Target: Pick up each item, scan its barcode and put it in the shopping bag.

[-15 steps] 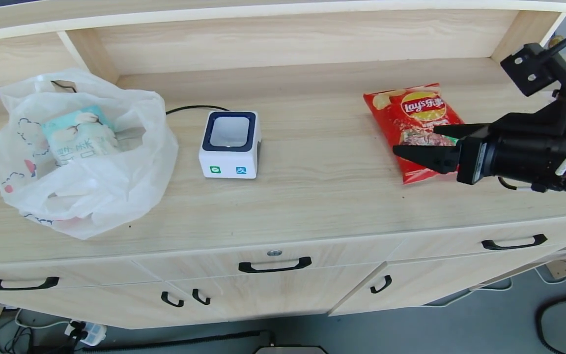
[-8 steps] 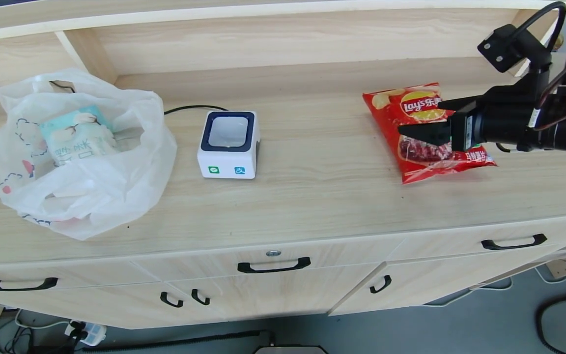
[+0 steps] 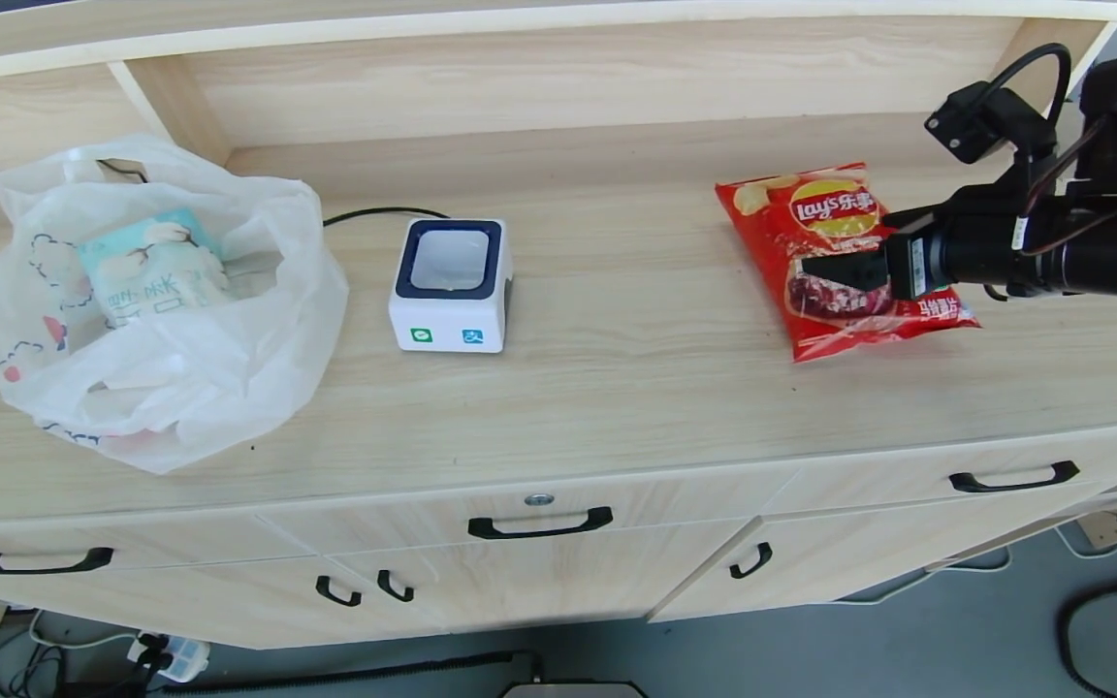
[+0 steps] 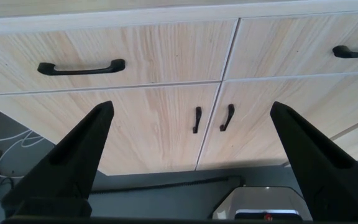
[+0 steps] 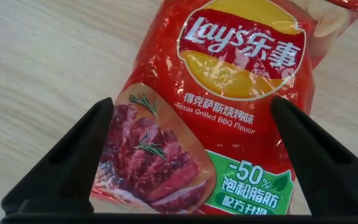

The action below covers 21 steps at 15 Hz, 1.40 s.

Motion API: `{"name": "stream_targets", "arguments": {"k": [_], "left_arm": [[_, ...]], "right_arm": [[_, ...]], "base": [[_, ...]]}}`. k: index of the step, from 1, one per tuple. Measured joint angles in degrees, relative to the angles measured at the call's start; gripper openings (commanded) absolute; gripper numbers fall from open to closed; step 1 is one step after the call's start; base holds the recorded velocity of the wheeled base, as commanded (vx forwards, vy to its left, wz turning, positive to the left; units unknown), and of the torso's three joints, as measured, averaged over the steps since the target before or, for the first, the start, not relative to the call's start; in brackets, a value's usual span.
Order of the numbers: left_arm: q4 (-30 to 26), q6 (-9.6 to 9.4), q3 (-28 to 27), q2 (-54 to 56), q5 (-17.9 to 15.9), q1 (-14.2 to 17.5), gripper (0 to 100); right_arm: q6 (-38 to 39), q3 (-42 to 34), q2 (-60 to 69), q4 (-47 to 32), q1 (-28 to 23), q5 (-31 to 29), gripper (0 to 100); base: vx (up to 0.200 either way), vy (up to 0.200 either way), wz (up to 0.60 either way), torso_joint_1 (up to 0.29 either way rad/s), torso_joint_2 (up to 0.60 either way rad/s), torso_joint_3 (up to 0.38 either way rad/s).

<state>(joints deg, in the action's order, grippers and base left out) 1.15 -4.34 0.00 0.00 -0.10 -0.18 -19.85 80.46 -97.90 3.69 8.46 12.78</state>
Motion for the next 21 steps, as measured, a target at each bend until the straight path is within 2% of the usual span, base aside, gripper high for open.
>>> {"name": "stream_targets", "arguments": {"k": [5,10,16,21], "left_arm": [[0.0,0.00,0.0,0.0,0.0,0.0,100],[0.0,-0.04,0.0,0.0,0.0,0.0,100],[0.0,0.02,0.0,0.0,0.0,0.0,100],[0.0,0.02,0.0,0.0,0.0,0.0,100]], "right_arm": [[0.0,3.8,-2.4,-0.4,-1.7,-3.4,100],[0.1,6.5,-5.4,-2.6,-2.5,-3.2,100],[0.7,14.2,-8.5,-6.4,-0.9,-3.1,100],[2.3,12.9,-9.3,-6.2,-0.7,-3.3,100]], "base": [[0.000,0.000,0.00,0.000,0.00,0.000],[0.000,0.000,0.00,0.000,0.00,0.000],[0.000,0.000,0.00,0.000,0.00,0.000],[0.000,0.000,0.00,0.000,0.00,0.000]]}}
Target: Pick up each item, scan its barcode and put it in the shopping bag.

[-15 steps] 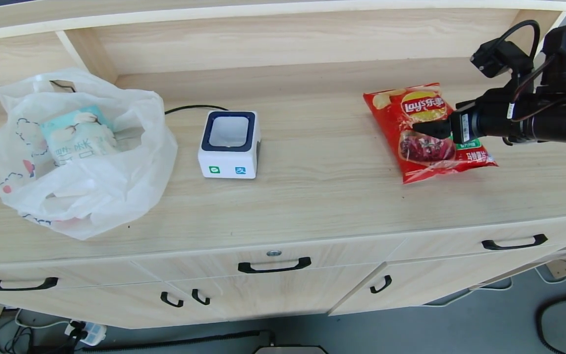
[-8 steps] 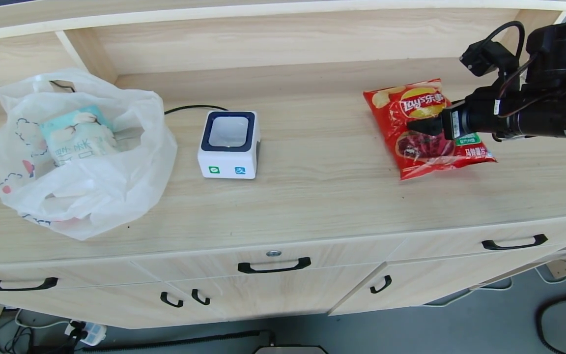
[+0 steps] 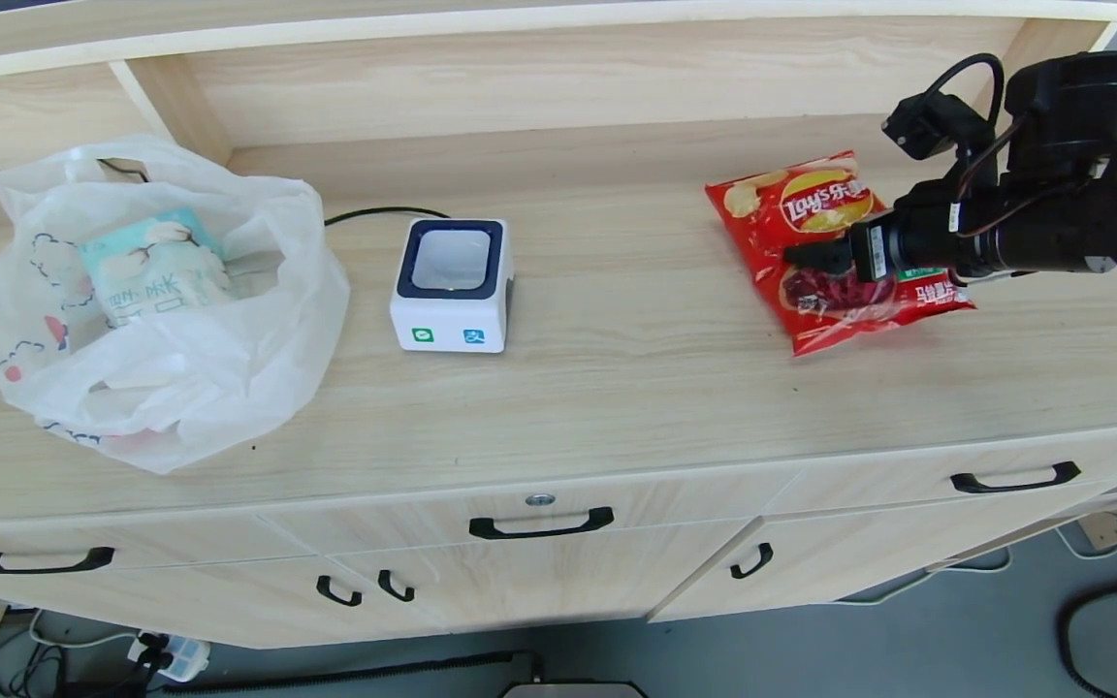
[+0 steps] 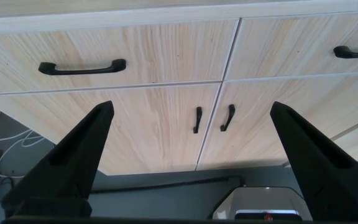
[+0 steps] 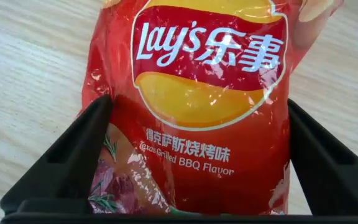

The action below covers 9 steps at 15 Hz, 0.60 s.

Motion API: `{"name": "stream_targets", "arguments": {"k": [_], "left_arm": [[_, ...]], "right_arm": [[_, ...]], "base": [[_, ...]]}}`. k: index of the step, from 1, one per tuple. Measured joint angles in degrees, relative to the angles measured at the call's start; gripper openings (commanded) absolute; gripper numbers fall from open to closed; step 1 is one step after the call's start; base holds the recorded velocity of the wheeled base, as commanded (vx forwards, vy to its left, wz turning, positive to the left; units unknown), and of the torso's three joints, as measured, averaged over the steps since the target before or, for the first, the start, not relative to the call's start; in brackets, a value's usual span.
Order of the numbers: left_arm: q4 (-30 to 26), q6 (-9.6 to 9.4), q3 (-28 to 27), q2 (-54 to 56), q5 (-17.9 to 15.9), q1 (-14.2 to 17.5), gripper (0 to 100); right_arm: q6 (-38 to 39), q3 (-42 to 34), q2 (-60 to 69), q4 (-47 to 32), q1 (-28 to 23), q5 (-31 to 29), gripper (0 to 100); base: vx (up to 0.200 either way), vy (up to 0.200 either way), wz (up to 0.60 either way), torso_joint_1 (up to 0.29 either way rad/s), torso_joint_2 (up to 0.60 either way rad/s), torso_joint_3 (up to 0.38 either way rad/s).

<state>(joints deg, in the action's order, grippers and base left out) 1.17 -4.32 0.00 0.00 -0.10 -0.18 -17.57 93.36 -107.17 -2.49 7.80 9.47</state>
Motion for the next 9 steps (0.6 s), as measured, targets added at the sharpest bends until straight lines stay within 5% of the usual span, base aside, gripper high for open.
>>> {"name": "stream_targets", "arguments": {"k": [9], "left_arm": [[0.0,0.35,0.0,0.0,0.0,0.0,100]], "right_arm": [[4.3,-3.2,-0.2,1.9,0.1,0.0,100]], "base": [[0.000,0.000,0.00,0.000,0.00,0.000]]}}
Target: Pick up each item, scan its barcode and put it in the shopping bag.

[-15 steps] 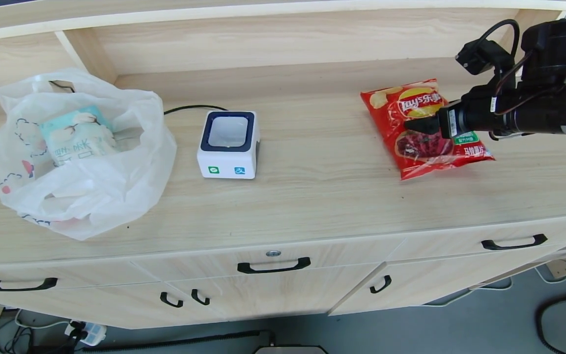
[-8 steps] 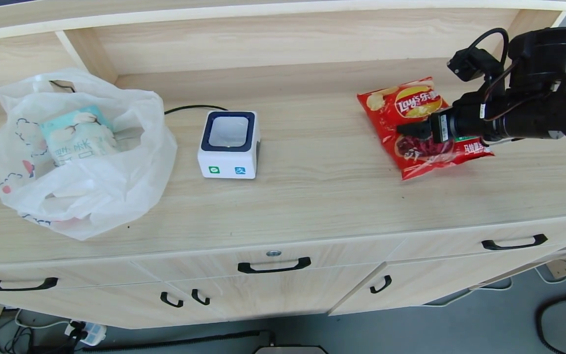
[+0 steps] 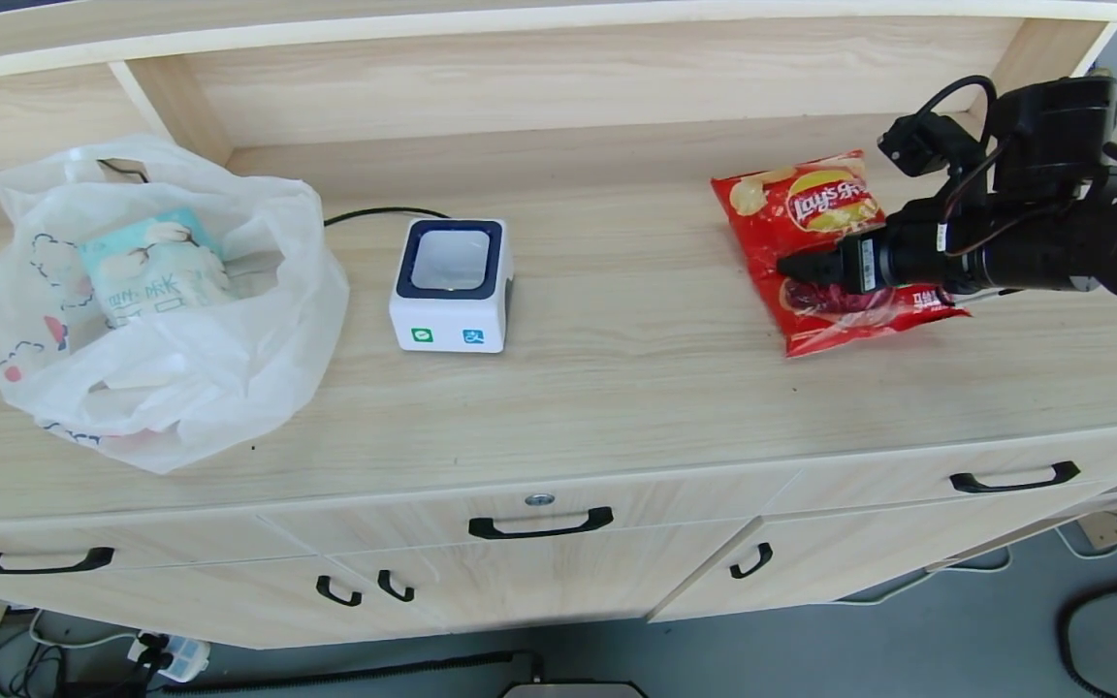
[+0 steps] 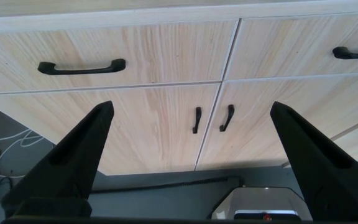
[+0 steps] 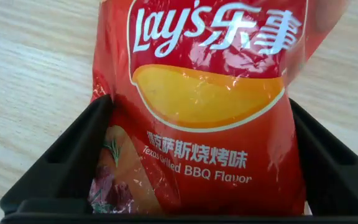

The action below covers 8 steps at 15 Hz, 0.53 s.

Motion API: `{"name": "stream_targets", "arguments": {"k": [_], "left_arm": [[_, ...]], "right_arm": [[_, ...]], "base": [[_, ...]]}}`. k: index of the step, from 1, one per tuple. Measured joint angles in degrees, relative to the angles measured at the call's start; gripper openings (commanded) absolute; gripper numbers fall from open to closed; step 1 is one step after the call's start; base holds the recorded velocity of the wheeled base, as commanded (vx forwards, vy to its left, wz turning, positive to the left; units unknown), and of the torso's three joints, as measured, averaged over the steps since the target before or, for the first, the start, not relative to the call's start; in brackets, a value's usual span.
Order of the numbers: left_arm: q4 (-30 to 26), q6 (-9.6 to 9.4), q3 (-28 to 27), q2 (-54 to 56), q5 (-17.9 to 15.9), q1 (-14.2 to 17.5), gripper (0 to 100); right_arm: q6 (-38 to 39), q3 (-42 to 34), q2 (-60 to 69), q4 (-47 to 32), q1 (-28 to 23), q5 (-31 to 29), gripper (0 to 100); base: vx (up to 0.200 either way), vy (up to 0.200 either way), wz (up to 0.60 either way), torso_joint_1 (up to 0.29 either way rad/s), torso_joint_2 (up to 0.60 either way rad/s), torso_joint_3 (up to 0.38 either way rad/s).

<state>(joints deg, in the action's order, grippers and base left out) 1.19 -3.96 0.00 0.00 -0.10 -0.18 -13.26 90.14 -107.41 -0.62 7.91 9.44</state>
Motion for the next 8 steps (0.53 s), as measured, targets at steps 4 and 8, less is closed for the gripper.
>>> {"name": "stream_targets", "arguments": {"k": [4,8], "left_arm": [[-0.1,0.09,0.0,0.0,0.0,0.0,100],[-0.2,0.09,0.0,0.0,0.0,0.0,100]], "right_arm": [[2.4,1.0,0.0,0.7,0.2,0.1,100],[2.9,1.3,0.1,2.0,0.2,0.0,100]], "base": [[0.000,0.000,0.00,0.000,0.00,0.000],[0.000,0.000,0.00,0.000,0.00,0.000]]}}
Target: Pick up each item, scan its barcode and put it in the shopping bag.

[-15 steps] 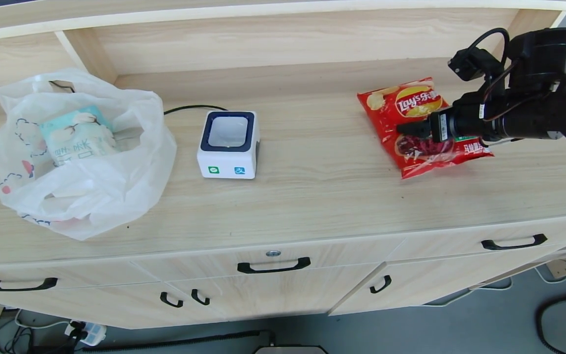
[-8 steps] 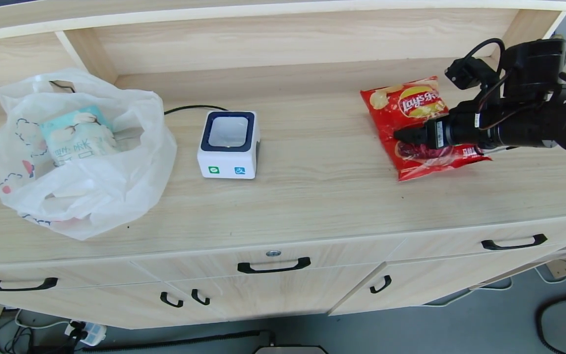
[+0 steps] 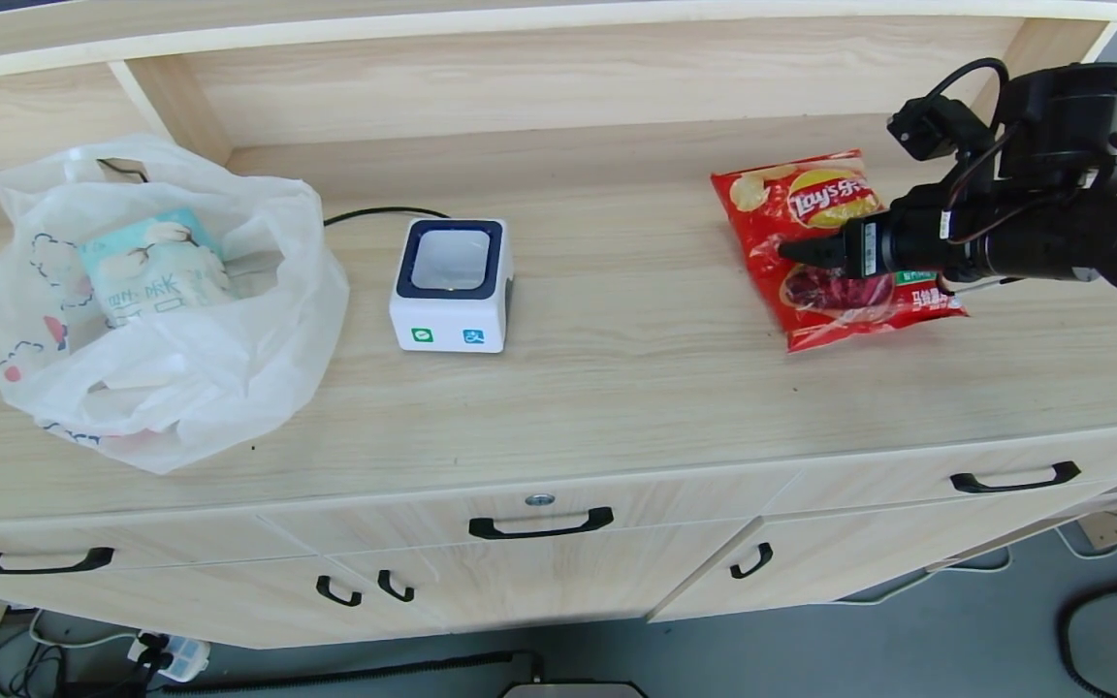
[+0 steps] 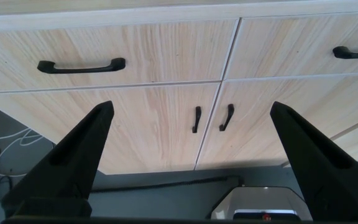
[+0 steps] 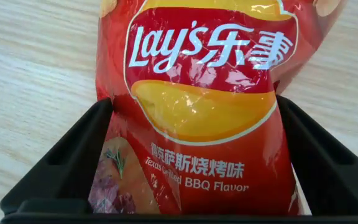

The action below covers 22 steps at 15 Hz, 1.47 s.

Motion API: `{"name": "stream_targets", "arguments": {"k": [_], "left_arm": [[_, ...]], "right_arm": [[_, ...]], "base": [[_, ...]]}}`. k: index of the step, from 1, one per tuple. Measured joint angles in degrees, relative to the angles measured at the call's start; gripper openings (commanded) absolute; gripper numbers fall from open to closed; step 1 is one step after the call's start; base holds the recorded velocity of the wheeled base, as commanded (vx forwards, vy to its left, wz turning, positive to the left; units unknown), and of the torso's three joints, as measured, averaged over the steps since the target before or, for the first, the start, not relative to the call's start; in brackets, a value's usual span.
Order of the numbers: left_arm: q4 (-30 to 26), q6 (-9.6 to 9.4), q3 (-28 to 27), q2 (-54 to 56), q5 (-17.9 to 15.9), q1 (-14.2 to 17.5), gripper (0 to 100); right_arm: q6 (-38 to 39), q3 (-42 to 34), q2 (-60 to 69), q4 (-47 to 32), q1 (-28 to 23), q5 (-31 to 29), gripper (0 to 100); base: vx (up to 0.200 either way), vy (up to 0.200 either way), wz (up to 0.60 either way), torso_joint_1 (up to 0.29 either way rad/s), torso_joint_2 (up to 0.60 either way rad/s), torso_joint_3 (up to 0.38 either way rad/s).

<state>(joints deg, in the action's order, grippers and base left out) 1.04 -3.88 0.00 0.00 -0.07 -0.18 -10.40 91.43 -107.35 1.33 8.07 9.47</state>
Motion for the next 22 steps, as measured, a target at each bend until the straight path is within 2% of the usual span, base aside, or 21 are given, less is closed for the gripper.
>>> {"name": "stream_targets", "arguments": {"k": [3,4,15,19,22], "left_arm": [[0.0,0.02,0.0,0.0,0.0,0.0,100],[0.0,0.00,0.0,0.0,0.0,0.0,100],[0.0,0.00,0.0,0.0,0.0,0.0,100],[0.0,0.00,0.0,0.0,0.0,0.0,100],[0.0,0.02,0.0,0.0,0.0,0.0,100]], "right_arm": [[1.0,-0.4,-0.1,0.8,0.1,-0.1,100],[1.0,-0.4,-0.1,0.8,0.2,-0.1,0],[2.7,-0.1,0.7,0.8,0.3,0.0,0],[10.1,-0.1,2.4,3.8,1.9,0.4,0],[12.9,-2.9,5.3,7.6,3.1,3.6,0]], "base": [[0.000,0.000,0.00,0.000,0.00,0.000],[0.000,0.000,0.00,0.000,0.00,0.000],[0.000,0.000,0.00,0.000,0.00,0.000],[0.000,0.000,0.00,0.000,0.00,0.000],[0.000,0.000,0.00,0.000,0.00,0.000]]}}
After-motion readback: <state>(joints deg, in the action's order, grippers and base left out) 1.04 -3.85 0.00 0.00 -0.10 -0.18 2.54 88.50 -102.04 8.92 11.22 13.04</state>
